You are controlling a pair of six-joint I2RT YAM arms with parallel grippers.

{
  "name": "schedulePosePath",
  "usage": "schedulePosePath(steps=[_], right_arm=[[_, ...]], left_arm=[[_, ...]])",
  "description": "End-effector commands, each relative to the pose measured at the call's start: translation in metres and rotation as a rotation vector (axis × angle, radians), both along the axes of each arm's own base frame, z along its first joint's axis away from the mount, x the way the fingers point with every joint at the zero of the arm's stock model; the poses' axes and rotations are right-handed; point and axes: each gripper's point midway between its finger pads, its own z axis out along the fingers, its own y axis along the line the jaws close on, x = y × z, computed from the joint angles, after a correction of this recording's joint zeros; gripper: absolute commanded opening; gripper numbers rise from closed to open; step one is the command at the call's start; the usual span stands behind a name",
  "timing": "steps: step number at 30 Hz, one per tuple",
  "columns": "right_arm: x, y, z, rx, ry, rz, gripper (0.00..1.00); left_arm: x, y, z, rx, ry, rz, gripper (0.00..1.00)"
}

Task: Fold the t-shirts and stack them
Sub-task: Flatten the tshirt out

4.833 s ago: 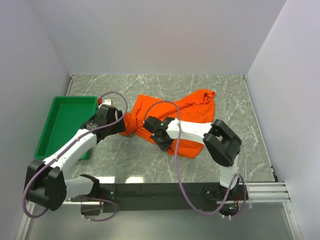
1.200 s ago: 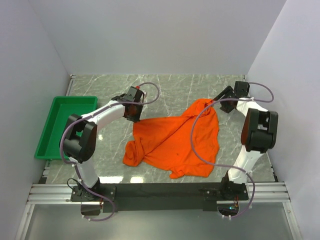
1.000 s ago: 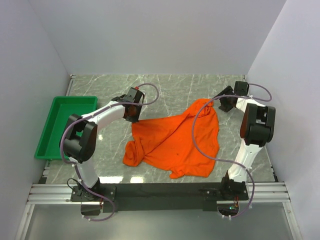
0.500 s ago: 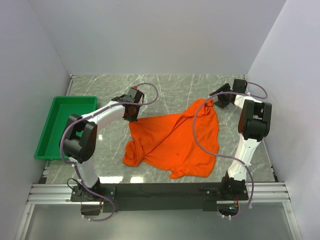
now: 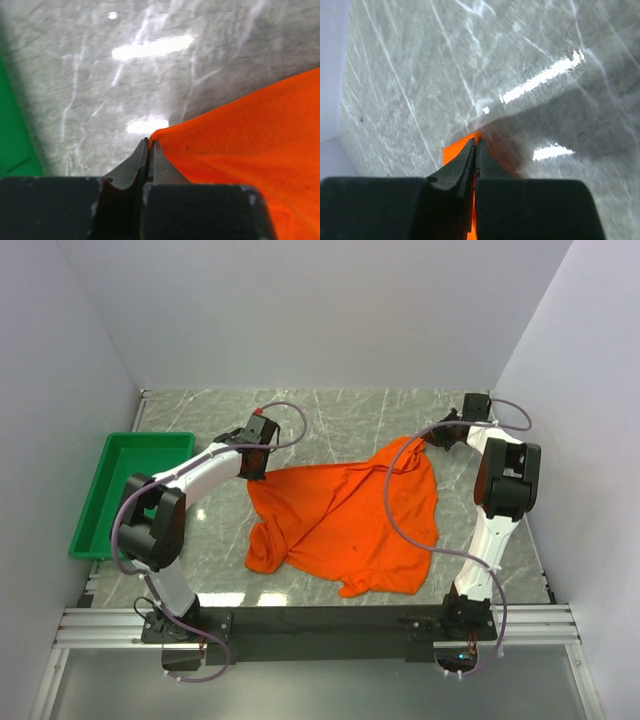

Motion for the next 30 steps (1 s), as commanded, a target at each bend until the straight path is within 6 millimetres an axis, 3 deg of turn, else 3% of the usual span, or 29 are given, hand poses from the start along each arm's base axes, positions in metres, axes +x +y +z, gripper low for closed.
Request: schedulePosePath(steps=[1,5,9,12,13,16,18,30], right_arm=[[0.012,-0.013,0.072,-0.129,-0.134,0.004,0.00],[0.005,-0.018,0.094,-0.206,-0.148,-0.003,0.00],[-0.010,0.002,0.101,-0.256,-0.125,0.058,0.00],[-0.023,0.009,0.098,-0.240,-0.123,0.054,0.25],[-0.026,0.009,0.089,-0.236,-0.121,0.041,0.39],[-0.025,0.006,0.079,-0.220,-0.110,0.033,0.56],[-0.022,0.007,0.068,-0.204,-0.098,0.045,0.61],[0.000,0.027,0.032,-0.075,-0.092,0.108,0.64]], left_arm=[[-0.001,0.018,0.030,-0.009,-0.081,0.070,0.01],[-0.008,0.037,0.031,-0.013,-0.088,0.131,0.01],[-0.019,0.037,0.025,-0.048,-0.078,0.128,0.01],[-0.022,0.038,0.020,-0.063,-0.077,0.130,0.01],[-0.022,0.039,0.019,-0.058,-0.077,0.136,0.01],[-0.019,0.038,0.014,-0.057,-0.070,0.141,0.01],[-0.018,0.038,0.013,-0.061,-0.063,0.141,0.01],[-0.018,0.041,0.005,-0.046,-0.046,0.152,0.01]])
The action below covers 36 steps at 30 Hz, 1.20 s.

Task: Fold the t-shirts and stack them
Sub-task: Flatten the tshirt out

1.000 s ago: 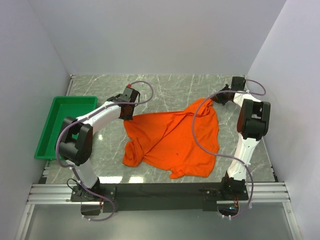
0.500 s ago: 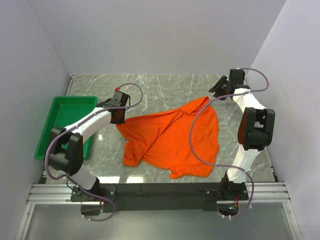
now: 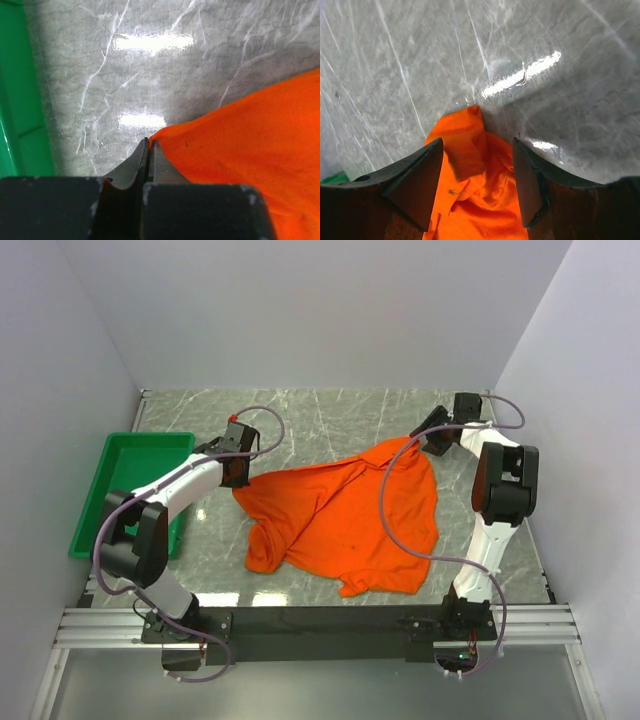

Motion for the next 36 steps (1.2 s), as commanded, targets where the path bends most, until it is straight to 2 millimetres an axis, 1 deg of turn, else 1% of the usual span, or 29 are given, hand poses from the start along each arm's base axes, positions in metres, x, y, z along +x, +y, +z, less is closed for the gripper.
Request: schedulePosePath(steps=[1,5,8,11,12,14,15,17,18,19,20,21,22,23,24,25,26,27,28,29,30,31,32,33,34,35,36], right_arm=[[0.021,0.008,0.018,0.048,-0.090,0.035,0.64],[0.020,0.013,0.019,0.072,-0.100,0.063,0.61],[0.022,0.013,0.020,0.070,-0.104,0.071,0.56],[0.022,0.016,0.022,0.082,-0.105,0.080,0.47],[0.022,0.015,0.023,0.083,-0.106,0.077,0.39],[0.022,0.016,0.028,0.089,-0.115,0.073,0.31],[0.022,0.016,0.030,0.089,-0.118,0.072,0.24],[0.022,0.016,0.034,0.093,-0.120,0.072,0.17],[0.024,0.016,0.039,0.091,-0.127,0.073,0.07],[0.025,0.015,0.044,0.085,-0.135,0.072,0.02],[0.026,0.013,0.052,0.071,-0.150,0.067,0.00],[0.029,0.011,0.062,0.064,-0.167,0.066,0.00],[0.030,0.011,0.076,0.054,-0.195,0.068,0.00],[0.032,0.010,0.087,0.047,-0.215,0.064,0.00],[0.034,0.008,0.101,0.039,-0.242,0.060,0.00],[0.035,0.010,0.122,0.033,-0.283,0.063,0.00],[0.036,0.008,0.136,0.030,-0.309,0.059,0.00],[0.038,0.007,0.156,0.021,-0.350,0.057,0.00],[0.039,0.007,0.172,0.014,-0.380,0.054,0.00],[0.035,0.006,0.198,0.001,-0.428,0.054,0.00],[0.035,0.006,0.222,-0.010,-0.474,0.052,0.00],[0.029,0.005,0.249,-0.026,-0.526,0.047,0.00],[0.026,0.004,0.266,-0.033,-0.559,0.045,0.00],[0.023,0.003,0.290,-0.046,-0.606,0.038,0.00],[0.012,0.003,0.318,-0.059,-0.662,0.037,0.00],[0.006,0.004,0.335,-0.066,-0.694,0.035,0.00],[-0.001,0.002,0.356,-0.079,-0.738,0.029,0.00]], left_arm=[[0.007,0.000,0.003,-0.005,-0.022,0.012,0.01],[0.007,0.002,0.002,0.003,-0.020,0.016,0.01],[0.007,0.003,0.002,0.007,-0.019,0.018,0.01],[0.007,0.005,0.002,0.016,-0.020,0.025,0.01],[0.007,0.005,0.002,0.017,-0.020,0.027,0.01],[0.007,0.007,0.001,0.022,-0.015,0.032,0.01],[0.007,0.008,0.002,0.022,-0.019,0.034,0.01],[0.009,0.011,0.004,0.029,-0.029,0.047,0.01],[0.009,0.012,0.007,0.027,-0.037,0.052,0.01],[0.012,0.016,0.012,0.025,-0.052,0.064,0.01],[0.016,0.017,0.021,0.021,-0.072,0.072,0.01],[0.019,0.020,0.028,0.024,-0.092,0.090,0.01],[0.023,0.023,0.041,0.018,-0.120,0.105,0.01],[0.032,0.023,0.060,0.004,-0.170,0.115,0.01],[0.037,0.024,0.073,-0.002,-0.204,0.122,0.01],[0.042,0.026,0.090,-0.015,-0.247,0.130,0.01],[0.052,0.026,0.114,-0.026,-0.307,0.131,0.01],[0.056,0.027,0.128,-0.028,-0.340,0.134,0.01],[0.059,0.030,0.144,-0.024,-0.376,0.144,0.01],[0.067,0.029,0.171,-0.034,-0.434,0.141,0.01],[0.069,0.029,0.185,-0.036,-0.463,0.143,0.01],[0.071,0.030,0.200,-0.038,-0.496,0.143,0.01],[0.075,0.029,0.227,-0.048,-0.553,0.136,0.01],[0.074,0.031,0.245,-0.056,-0.592,0.137,0.01],[0.073,0.032,0.261,-0.063,-0.625,0.138,0.01],[0.072,0.031,0.285,-0.079,-0.678,0.132,0.01],[0.064,0.033,0.306,-0.098,-0.726,0.128,0.01]])
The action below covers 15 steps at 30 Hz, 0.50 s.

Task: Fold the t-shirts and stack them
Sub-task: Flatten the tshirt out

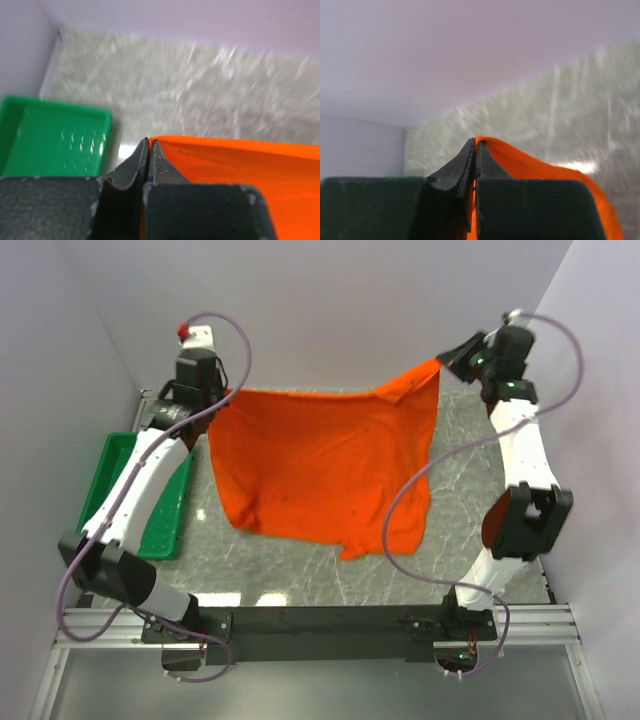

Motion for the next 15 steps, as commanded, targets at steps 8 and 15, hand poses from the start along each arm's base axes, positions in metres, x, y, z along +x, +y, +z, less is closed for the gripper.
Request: schedulePosePath(steps=[8,15], right_arm=[[-0.147,-0.010,0.250,-0.174,-0.603,-0.111,0.00],[-0.257,-0.013,0.289,-0.295,-0.801,-0.222,0.00]], left_arm=[[-0.106,0.016,0.200,-0.081,-0.545,-0.149,0.01],[-0.172,0.023,0.222,-0.096,-0.679,-0.229,0.01]])
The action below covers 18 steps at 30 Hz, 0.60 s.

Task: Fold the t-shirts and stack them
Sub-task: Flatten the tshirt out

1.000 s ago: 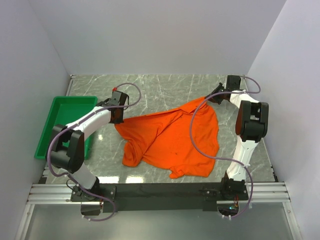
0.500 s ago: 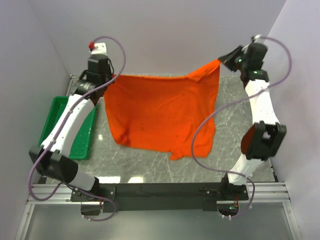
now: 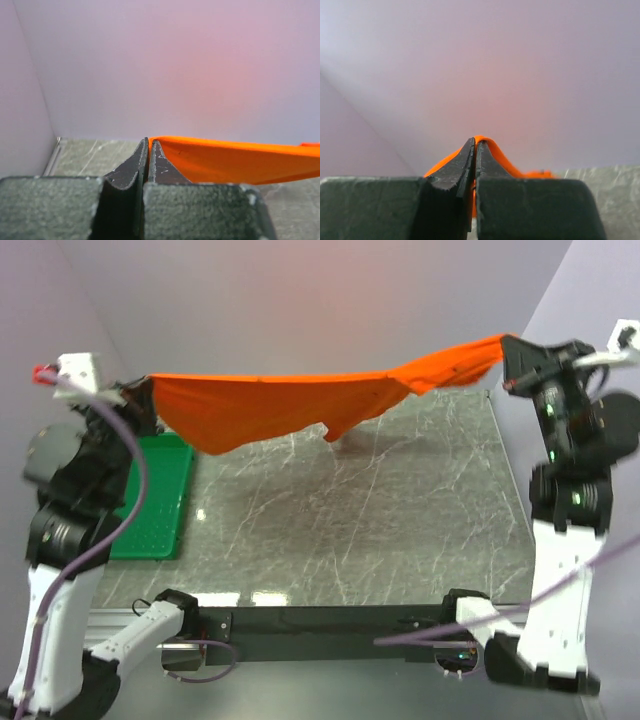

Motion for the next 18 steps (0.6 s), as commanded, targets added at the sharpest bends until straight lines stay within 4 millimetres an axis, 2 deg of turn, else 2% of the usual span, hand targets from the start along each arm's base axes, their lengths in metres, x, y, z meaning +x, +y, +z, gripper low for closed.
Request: schedulePosePath(steps=[1,2,3,5,10,13,14,15,16,17,18], right_arm=[[-0.035,-0.017,0.016,-0.059,-0.110,-0.127,0.00],[-0.045,-0.020,0.020,-0.056,-0.127,-0.154,0.00],[-0.064,-0.019,0.028,-0.071,-0.169,-0.168,0.00],[-0.084,-0.020,0.036,-0.082,-0.199,-0.193,0.00],[-0.111,-0.023,0.067,-0.159,-0.261,-0.252,0.00],[-0.115,-0.022,0.081,-0.200,-0.285,-0.261,0.00],[-0.107,-0.022,0.080,-0.221,-0.273,-0.258,0.00],[-0.102,-0.021,0.079,-0.231,-0.264,-0.249,0.00],[-0.101,-0.016,0.080,-0.252,-0.253,-0.219,0.00],[-0.081,-0.016,0.072,-0.263,-0.210,-0.201,0.00],[-0.072,-0.015,0.067,-0.268,-0.184,-0.182,0.00]], left_arm=[[-0.019,-0.002,0.012,0.019,-0.066,-0.046,0.01],[-0.030,0.000,0.017,0.011,-0.089,-0.054,0.01],[-0.035,-0.002,0.018,0.007,-0.096,-0.070,0.01],[-0.046,-0.002,0.020,0.001,-0.103,-0.091,0.01],[-0.066,0.002,0.038,0.010,-0.122,-0.099,0.01],[-0.064,0.010,0.040,0.029,-0.074,-0.059,0.01],[-0.052,0.007,0.034,0.044,-0.031,-0.052,0.01],[-0.050,0.008,0.031,0.052,-0.002,-0.043,0.01],[-0.035,0.007,0.023,0.061,0.040,-0.026,0.01],[-0.027,0.007,0.017,0.066,0.060,-0.016,0.01],[-0.014,0.004,0.004,0.068,0.093,-0.005,0.01]])
